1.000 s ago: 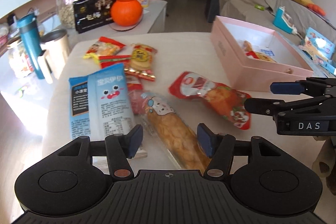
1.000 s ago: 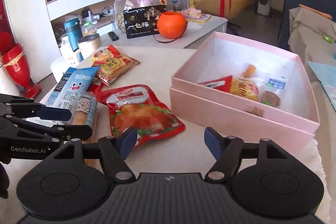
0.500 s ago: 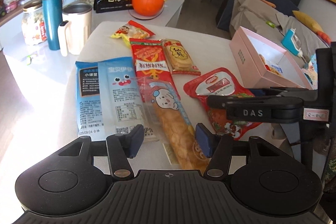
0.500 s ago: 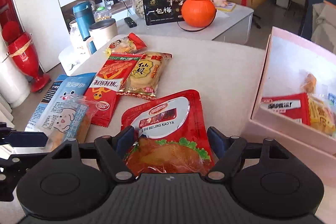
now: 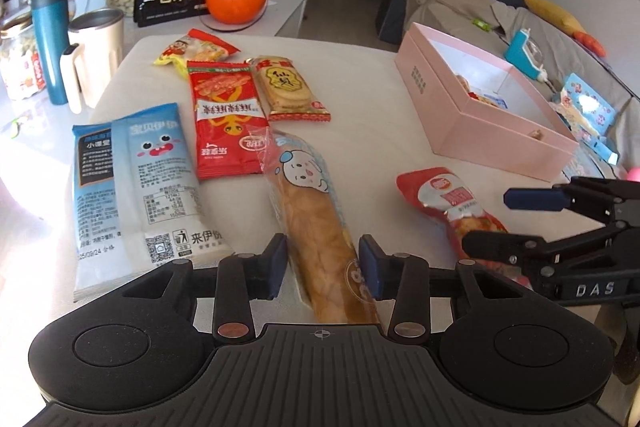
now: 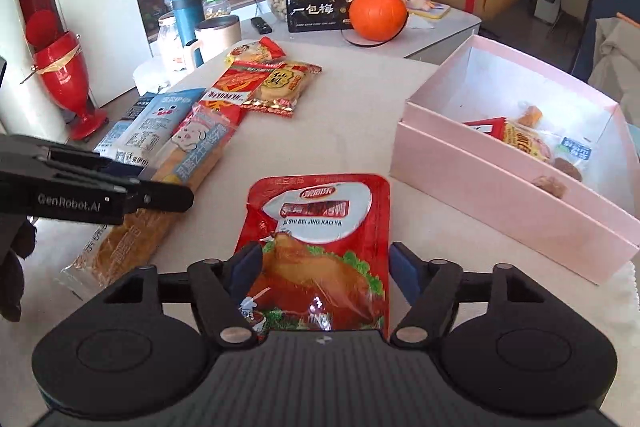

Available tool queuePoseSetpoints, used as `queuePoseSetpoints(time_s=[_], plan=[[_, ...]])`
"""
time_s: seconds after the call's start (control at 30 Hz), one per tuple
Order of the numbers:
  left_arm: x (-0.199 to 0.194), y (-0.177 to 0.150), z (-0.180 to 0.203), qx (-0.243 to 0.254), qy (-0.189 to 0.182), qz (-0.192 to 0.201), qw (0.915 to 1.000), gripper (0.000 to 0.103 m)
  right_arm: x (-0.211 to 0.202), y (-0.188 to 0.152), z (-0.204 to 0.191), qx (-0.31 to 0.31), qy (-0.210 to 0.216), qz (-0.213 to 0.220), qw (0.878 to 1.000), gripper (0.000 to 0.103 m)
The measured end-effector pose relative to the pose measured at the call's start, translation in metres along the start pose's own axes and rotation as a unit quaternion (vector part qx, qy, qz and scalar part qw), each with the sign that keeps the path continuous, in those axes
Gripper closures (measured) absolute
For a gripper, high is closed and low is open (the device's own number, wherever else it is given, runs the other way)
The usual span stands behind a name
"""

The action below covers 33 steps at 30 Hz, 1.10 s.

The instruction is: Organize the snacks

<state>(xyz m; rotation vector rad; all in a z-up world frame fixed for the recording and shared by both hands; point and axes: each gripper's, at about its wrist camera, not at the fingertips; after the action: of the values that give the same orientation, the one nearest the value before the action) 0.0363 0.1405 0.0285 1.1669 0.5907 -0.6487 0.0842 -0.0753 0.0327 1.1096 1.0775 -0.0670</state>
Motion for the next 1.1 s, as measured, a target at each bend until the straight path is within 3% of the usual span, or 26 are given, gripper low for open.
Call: queuePoseSetpoints(time_s=[0.1,0.2,0.33,0.5,0.63,0.73,0.83,0.97,1.1], plan=[[0.000,-0.003,0.003,0.007,0.007,0.005,0.9999,0.059,0.003,0.005,0.007,0.040,0.002,0.003,0.999,0.023],[-0.001,-0.003,0.001,0.002,0.004,0.006,1.0000,0.059,0.023,0.010,0.010,0.088,0.001,-0.032,0.996,0.021],[-0.003,-0.004,0.000,0.003,0.004,0.006,1.0000,0.059,0.042,0.013,0.002,0.105,-0.017,-0.023,0.994,0.001],[-0.003,-0.005,0.000,0.001,0.003,0.007,1.0000,0.059,0.050,0.012,-0.017,0.084,-0.063,-0.023,0.994,0.000],[-0.003,-0.004,0.000,0.000,0.003,0.007,1.0000,0.059,0.046,0.016,-0.004,0.091,-0.028,-0.038,0.995,0.000],[-0.002,-0.004,0.001,0.006,0.003,0.004,1.0000,0.059,0.034,0.005,-0.001,0.043,-0.007,-0.049,0.998,0.000],[0.000,-0.001,0.006,0.010,0.006,-0.005,0.9999,0.058,0.017,-0.013,0.009,0.014,-0.014,-0.049,0.999,0.001],[0.009,0.002,0.022,0.031,-0.023,-0.017,0.9991,0.058,-0.003,-0.034,0.040,0.073,-0.013,-0.030,0.997,0.003],[0.011,0.003,0.031,0.052,0.003,-0.024,0.9983,0.066,-0.020,-0.031,0.043,0.080,0.021,0.017,0.996,0.005]])
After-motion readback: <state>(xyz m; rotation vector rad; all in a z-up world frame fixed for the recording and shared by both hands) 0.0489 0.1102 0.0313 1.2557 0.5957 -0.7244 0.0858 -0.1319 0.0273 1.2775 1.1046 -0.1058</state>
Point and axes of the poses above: each gripper's, at about its wrist camera, not at the fingertips, and x roughly the way its jaws point, z to its right, y to its top, and after that the axes turned 6 degrees about -x, right-handed
